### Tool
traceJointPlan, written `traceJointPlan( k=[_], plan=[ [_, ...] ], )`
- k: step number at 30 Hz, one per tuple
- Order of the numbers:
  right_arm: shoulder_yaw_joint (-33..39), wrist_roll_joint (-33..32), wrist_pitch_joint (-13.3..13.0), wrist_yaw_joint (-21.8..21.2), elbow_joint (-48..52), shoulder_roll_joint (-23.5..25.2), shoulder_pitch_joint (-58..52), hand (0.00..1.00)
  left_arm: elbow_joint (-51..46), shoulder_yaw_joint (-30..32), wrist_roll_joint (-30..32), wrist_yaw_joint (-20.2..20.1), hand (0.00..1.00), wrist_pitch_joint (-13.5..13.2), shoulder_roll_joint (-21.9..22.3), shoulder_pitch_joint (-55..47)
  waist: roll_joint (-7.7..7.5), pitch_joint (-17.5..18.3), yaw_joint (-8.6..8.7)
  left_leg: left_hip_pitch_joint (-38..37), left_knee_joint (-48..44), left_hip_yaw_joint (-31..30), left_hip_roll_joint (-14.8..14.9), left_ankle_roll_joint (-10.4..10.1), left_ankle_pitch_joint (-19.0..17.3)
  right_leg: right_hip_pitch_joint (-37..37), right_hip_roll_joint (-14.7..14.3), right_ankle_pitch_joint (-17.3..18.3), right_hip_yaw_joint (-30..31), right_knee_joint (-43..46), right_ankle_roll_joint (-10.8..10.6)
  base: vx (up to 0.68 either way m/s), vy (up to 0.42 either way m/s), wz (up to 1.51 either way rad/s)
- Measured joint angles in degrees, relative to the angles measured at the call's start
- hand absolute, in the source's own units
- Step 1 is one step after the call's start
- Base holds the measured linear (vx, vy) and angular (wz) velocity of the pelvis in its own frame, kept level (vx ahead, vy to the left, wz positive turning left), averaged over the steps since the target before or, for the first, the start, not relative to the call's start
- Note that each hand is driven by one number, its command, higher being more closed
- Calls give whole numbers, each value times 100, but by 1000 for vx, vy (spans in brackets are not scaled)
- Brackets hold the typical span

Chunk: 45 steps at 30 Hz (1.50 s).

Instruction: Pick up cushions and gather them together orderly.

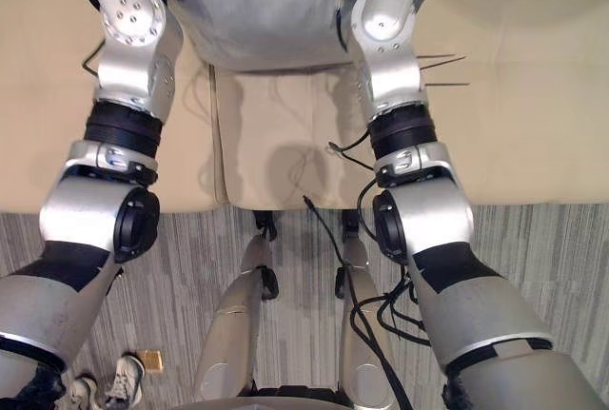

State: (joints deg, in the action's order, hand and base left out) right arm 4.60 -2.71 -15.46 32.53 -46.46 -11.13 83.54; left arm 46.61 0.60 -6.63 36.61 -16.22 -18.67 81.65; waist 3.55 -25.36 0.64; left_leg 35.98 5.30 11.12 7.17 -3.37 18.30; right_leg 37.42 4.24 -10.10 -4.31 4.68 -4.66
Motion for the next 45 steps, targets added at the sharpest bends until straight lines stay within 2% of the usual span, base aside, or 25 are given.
traceJointPlan(
  k=[5,10,13,15,19,21,24,26,28,30,32,33,36,40,42,45],
  plan=[
    [18,-38,-94,31,84,-186,3,0,12,-3,0,-288,0,-37,-290,7,-6,-92,16,121,0,-7,-9,9,8,147,14,37,-12,82,48,-4,61,0],
    [169,-390,-98,119,444,-488,-22,0,-15,21,-129,-421,0,-38,-663,14,-6,-116,0,175,0,-6,-11,-64,60,268,35,75,-28,248,52,-35,43,3],
    [297,-703,-110,208,865,-723,-82,0,-211,253,-543,-436,0,-56,-766,13,-7,-116,-16,175,0,-6,-22,-63,61,342,62,162,-40,446,7,-44,14,6],
    [399,-1069,-157,165,1235,-936,-238,0,-477,291,-1183,-684,0,-174,-818,-27,-7,-116,-42,149,0,-11,-22,-38,83,384,87,256,-58,637,44,-46,-12,9],
    [389,-1685,-199,-158,1529,-1073,-525,0,-914,312,-1587,-1049,0,-327,-866,-413,-8,-116,-50,7,0,-8,-36,-38,82,383,140,400,-52,928,60,-56,-52,5],
    [254,-1976,-223,-398,1968,-1118,-935,0,-1202,305,-1706,-1240,0,-355,-864,-899,-11,-113,-27,-90,4,14,-46,-191,-60,378,173,536,-37,1143,24,-69,-92,7],
    [-97,-2030,-232,-817,2756,-1254,-1937,0,-1683,273,-1758,-1478,0,-416,-794,-1997,-12,-113,-7,-312,4,48,-23,-203,-81,168,159,566,-28,1162,-12,-34,-95,1],
    [-179,-1971,-239,-1161,3364,-1200,-3474,0,-2134,141,-1751,-1700,0,-418,-356,-3415,-28,-80,0,-748,3,56,-30,-63,-182,-247,164,732,-30,1231,-49,3,-110,5],
    [-179,-1924,-248,-1383,3592,-1025,-4484,0,-2405,13,-1751,-1929,0,-419,-39,-4421,-51,80,6,-911,4,78,-33,49,-284,-383,169,849,-30,1277,-31,31,-67,3],
    [-174,-1790,-243,-1682,3660,-644,-5868,0,-2643,-247,-1733,-2331,0,-407,400,-5851,-69,222,12,-1148,3,89,-26,-3,-372,-647,155,978,-26,1217,-41,94,-120,-1],
    [-174,-1594,-225,-1893,3659,-349,-6688,0,-2659,-335,-1617,-2594,0,-373,602,-6674,-77,232,20,-1352,3,111,-18,32,-421,-900,86,978,-15,1074,-40,100,-105,-9],
    [-172,-1329,-204,-2055,3609,-154,-7359,0,-2658,-338,-1427,-2813,0,-311,691,-7291,-94,315,25,-1480,3,139,3,15,-457,-1067,60,973,2,954,-42,93,-87,-12],
    [-169,-758,-160,-2327,3051,40,-8525,0,-2485,-228,-1096,-3125,0,-211,700,-8396,-130,719,54,-1794,2,211,23,-11,-528,-1442,-3,924,63,706,-79,123,-77,-15],
    [-140,-260,-130,-2704,2145,56,-9487,0,-1866,66,-592,-3310,0,-165,667,-9162,-219,1285,83,-2381,-31,350,32,-31,-778,-2098,-30,943,141,395,-102,136,-33,-20],
    [31,94,-43,-2953,1569,40,-10000,0,-1435,259,-242,-3428,0,-131,637,-9537,-274,1585,164,-2762,-24,407,26,-64,-954,-2503,-25,1009,165,251,-99,120,-6,-10],
    [165,322,55,-3127,1211,-61,-10426,0,-1227,307,-27,-3544,0,-41,619,-9822,-316,1747,177,-3115,-1,479,0,-75,-1034,-2828,-11,1088,241,199,-150,70,14,-12]
  ],
)
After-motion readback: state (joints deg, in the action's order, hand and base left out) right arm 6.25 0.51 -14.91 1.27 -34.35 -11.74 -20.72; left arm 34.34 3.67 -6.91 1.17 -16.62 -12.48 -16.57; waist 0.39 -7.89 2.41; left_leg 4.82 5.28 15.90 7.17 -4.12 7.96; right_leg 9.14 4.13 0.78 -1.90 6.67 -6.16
